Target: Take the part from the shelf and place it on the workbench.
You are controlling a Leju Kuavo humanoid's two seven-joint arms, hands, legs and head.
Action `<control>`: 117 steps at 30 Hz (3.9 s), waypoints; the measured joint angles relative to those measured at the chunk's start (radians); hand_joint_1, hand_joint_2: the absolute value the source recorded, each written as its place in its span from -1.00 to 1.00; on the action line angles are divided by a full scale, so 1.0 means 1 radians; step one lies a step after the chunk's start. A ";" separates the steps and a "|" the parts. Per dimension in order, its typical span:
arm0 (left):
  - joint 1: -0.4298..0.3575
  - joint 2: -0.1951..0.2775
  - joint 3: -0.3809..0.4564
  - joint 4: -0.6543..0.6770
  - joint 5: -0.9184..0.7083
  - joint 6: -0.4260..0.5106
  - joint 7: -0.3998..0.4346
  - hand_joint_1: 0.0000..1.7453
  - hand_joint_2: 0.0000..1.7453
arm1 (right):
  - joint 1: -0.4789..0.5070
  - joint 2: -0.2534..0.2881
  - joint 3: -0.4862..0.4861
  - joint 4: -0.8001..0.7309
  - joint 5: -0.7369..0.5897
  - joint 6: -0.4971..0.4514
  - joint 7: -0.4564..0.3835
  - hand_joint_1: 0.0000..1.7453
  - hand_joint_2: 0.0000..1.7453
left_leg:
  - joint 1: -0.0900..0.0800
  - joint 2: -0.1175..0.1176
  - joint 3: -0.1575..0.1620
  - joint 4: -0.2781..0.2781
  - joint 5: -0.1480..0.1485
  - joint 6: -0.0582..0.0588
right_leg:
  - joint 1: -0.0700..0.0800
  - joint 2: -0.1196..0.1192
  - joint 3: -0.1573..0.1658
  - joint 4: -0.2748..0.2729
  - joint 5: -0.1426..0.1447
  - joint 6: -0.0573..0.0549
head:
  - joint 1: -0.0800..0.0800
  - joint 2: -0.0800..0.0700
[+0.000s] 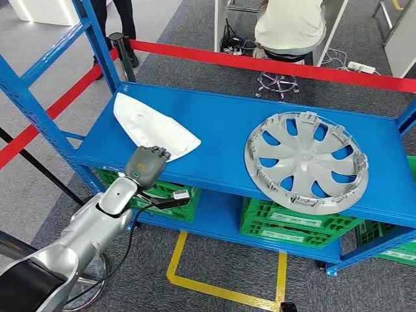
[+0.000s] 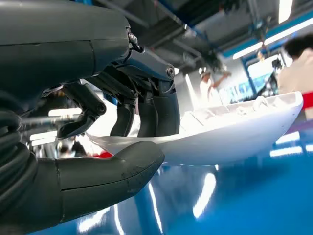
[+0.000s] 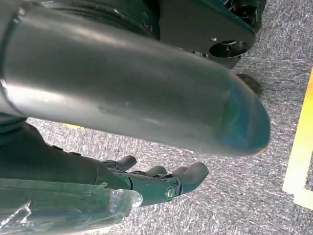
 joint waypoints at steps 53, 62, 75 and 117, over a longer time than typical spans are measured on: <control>-0.040 0.031 -0.052 -0.149 -0.031 0.091 -0.003 1.00 1.00 | -0.001 0.000 0.032 0.000 -0.006 -0.003 -0.009 -1.00 -1.00 | -0.004 0.000 -0.001 0.004 -0.002 0.003 | -0.004 0.000 0.000 -0.002 0.001 0.002 | 0.000 0.000; -0.040 0.032 -0.051 -0.150 -0.034 0.093 0.000 1.00 1.00 | 0.000 0.000 0.032 0.000 -0.006 -0.003 -0.008 -1.00 -1.00 | -0.002 0.003 -0.001 -0.011 0.017 0.031 | -0.009 -0.001 -0.016 0.028 -0.025 0.028 | 0.001 0.000; -0.039 0.032 -0.050 -0.151 -0.034 0.095 0.000 1.00 1.00 | -0.009 0.005 0.033 0.000 -0.007 -0.007 0.002 -1.00 -1.00 | 0.007 0.003 -0.029 0.002 0.045 -0.011 | -0.016 0.001 0.047 0.011 -0.041 0.025 | 0.007 0.000; -0.048 0.026 -0.044 -0.144 -0.033 0.098 -0.013 1.00 1.00 | -0.014 0.001 0.043 0.000 -0.008 -0.026 0.002 -1.00 -1.00 | 0.016 0.006 0.013 0.110 -0.035 -0.042 | -0.002 -0.012 -0.050 -0.027 0.063 -0.011 | -0.004 0.000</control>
